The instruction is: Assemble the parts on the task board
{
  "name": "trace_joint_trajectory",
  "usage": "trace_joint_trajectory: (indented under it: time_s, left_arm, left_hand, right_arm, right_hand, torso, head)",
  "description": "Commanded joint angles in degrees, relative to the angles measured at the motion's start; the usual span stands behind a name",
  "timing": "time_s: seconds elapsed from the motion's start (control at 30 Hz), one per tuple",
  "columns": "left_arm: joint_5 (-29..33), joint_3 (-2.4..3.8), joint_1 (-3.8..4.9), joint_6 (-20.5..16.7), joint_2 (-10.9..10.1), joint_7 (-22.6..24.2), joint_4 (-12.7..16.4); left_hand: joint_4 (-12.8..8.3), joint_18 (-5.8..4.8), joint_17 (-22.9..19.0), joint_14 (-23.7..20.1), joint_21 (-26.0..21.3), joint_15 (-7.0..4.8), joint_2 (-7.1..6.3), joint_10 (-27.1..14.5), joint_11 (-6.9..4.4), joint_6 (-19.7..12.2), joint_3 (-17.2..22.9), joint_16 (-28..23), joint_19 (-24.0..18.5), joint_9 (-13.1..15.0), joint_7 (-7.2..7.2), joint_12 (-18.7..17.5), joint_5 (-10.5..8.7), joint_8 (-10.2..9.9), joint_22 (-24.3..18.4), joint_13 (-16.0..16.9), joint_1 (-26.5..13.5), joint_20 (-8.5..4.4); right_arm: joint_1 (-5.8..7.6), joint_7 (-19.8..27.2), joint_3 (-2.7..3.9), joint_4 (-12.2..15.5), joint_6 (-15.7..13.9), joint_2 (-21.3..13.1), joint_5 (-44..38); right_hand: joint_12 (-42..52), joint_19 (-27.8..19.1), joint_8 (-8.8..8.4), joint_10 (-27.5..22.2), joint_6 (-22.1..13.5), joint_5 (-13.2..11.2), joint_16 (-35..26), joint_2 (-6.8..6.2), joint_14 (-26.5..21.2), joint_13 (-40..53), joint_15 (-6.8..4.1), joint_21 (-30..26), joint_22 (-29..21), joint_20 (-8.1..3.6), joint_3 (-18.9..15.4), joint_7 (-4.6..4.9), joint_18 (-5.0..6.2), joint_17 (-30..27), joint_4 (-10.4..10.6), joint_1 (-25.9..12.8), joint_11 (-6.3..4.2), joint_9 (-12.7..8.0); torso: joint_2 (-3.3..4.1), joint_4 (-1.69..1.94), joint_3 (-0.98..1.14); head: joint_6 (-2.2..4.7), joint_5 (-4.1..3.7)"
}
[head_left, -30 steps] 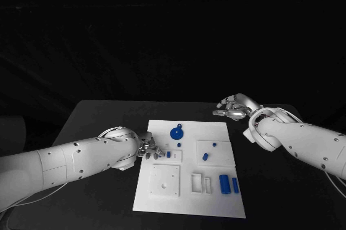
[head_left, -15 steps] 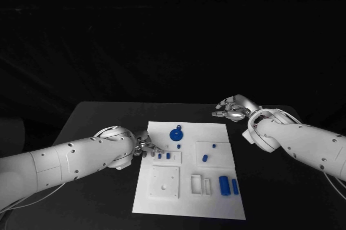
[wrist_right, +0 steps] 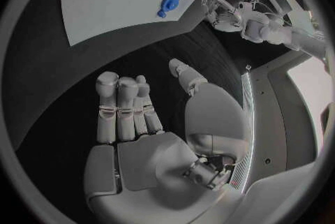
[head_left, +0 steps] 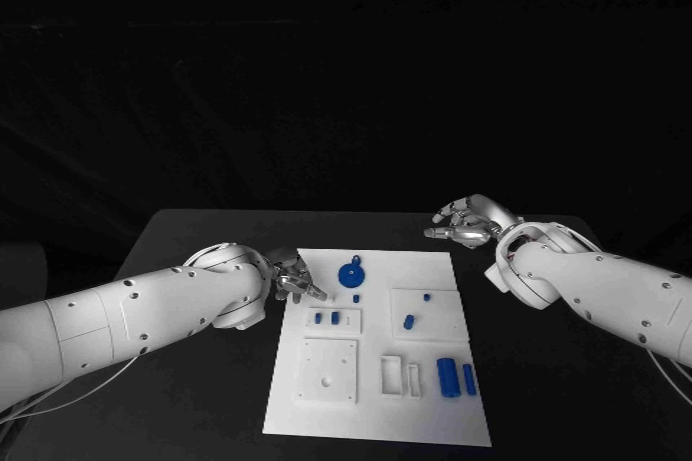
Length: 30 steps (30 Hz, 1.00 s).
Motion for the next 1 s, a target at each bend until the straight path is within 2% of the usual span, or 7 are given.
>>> trace_joint_trajectory:
  time_s: [0.03,0.07,0.1,0.17,0.37,0.6,1.0]
  left_arm:
    - [2.88,0.00,0.05,-5.66,0.45,10.46,0.21]
    - [2.88,-0.01,0.05,-7.14,0.64,12.87,0.25]
    - [2.80,-0.01,0.05,-8.06,0.78,14.36,0.25]
    - [2.11,-0.03,0.05,-10.26,1.20,16.84,0.08]
    - [-0.96,-0.32,0.04,-13.78,2.75,21.76,-0.99]
    - [-5.55,-1.31,0.02,-14.49,4.59,23.35,-2.78]
    - [-13.66,-3.23,-0.38,-13.02,9.28,23.61,-7.38]
  left_hand:
    - [-4.14,-1.86,-1.67,-2.94,-3.18,1.43,1.57,-3.11,1.45,-0.62,-0.58,-3.71,-3.10,0.06,1.55,-3.98,0.83,0.54,-1.29,-2.00,3.61,-3.39]
    - [-6.33,-2.59,-2.52,-4.69,-4.97,2.62,2.05,-5.19,2.67,-1.34,-0.10,-5.76,-4.77,-0.12,2.15,-7.12,1.07,0.55,-1.96,-3.52,6.14,-2.51]
    - [-7.01,-2.91,-3.17,-5.92,-6.19,3.50,2.02,-6.67,3.58,-1.72,1.55,-7.31,-5.73,-0.30,2.44,-9.41,-0.16,0.54,-2.45,-4.61,8.51,-1.84]
    - [-7.32,-2.90,-3.43,-5.74,-6.93,4.37,1.65,-7.59,4.67,-2.41,3.35,-8.20,-5.80,-0.70,2.81,-12.74,0.10,0.42,-2.63,-6.17,11.50,-1.00]
    - [-7.54,-2.21,-3.12,-5.53,-7.64,5.61,1.21,-7.98,6.16,-2.62,6.56,-9.02,-5.70,-1.57,2.89,-19.93,1.43,0.49,-1.98,-9.06,16.59,0.26]
    - [-7.56,-1.80,-2.84,-5.66,-7.88,6.26,0.96,-8.21,6.86,-2.65,6.90,-9.26,-5.79,-2.06,2.83,-23.25,2.87,0.16,-1.44,-10.14,17.46,0.93]
    - [-7.17,-1.18,-2.06,-4.65,-7.52,6.35,0.18,-7.64,7.02,-2.29,6.16,-8.46,-4.68,-2.76,2.94,-26.09,0.86,-0.56,-0.68,-10.88,16.63,1.06]
  right_arm:
    - [-0.02,0.72,0.02,-0.02,0.40,0.07,-0.38]
    - [-0.02,0.75,0.02,-0.03,0.38,0.10,-0.37]
    - [-0.02,0.77,0.02,-0.05,0.40,0.11,-0.36]
    - [-0.02,0.78,0.02,-0.06,0.40,0.12,-0.34]
    - [-0.02,0.86,0.02,-0.13,0.39,0.30,-0.32]
    - [-0.02,0.88,0.02,-0.19,0.41,0.41,-0.29]
    - [-0.02,0.91,0.02,-0.04,0.45,0.64,-0.29]
  right_hand:
    - [0.23,0.03,0.27,-0.21,0.03,0.27,-0.13,-0.01,0.46,-0.08,-0.01,-0.25,0.28,-0.24,-0.29,0.32,5.71,-0.03,-0.04,-0.60,-0.05,-0.07]
    - [0.23,0.03,0.27,-0.21,0.03,0.27,-0.13,-0.01,0.46,-0.08,-0.01,-0.25,0.28,-0.24,-0.28,0.32,5.71,-0.03,-0.04,-0.60,-0.05,-0.07]
    - [0.23,0.03,0.27,-0.21,0.03,0.27,-0.13,0.00,0.46,-0.09,-0.01,-0.25,0.28,-0.24,-0.28,0.32,5.71,-0.03,-0.04,-0.59,-0.05,-0.07]
    - [0.23,0.02,0.27,-0.22,0.03,0.28,-0.14,0.00,0.46,-0.09,-0.01,-0.25,0.28,-0.24,-0.28,0.32,5.71,-0.03,-0.04,-0.59,-0.05,-0.07]
    - [0.23,0.01,0.28,-0.23,0.04,0.29,-0.15,0.01,0.45,-0.11,-0.01,-0.27,0.29,-0.24,-0.27,0.32,5.71,-0.03,-0.04,-0.58,-0.05,-0.07]
    - [0.23,0.00,0.28,-0.23,0.05,0.29,-0.16,0.02,0.44,-0.12,-0.01,-0.28,0.30,-0.24,-0.27,0.32,5.71,-0.04,-0.04,-0.58,-0.05,-0.07]
    - [0.24,0.00,0.29,-0.24,0.06,0.30,-0.16,0.05,0.43,-0.14,-0.01,-0.30,0.31,-0.24,-0.27,0.31,5.71,-0.04,-0.02,-0.59,-0.05,-0.07]
  torso:
    - [0.03,0.00,-0.02]
    - [0.04,0.01,-0.03]
    - [0.05,-0.02,-0.04]
    - [0.05,0.01,-0.03]
    - [0.05,0.00,-0.03]
    - [0.08,-0.09,-0.06]
    - [0.14,-0.16,-0.04]
  head:
    - [0.10,-0.08]
    - [0.07,-0.10]
    - [0.08,-0.10]
    - [0.10,-0.06]
    - [0.09,-0.04]
    - [0.03,-0.11]
    - [-0.19,-0.26]
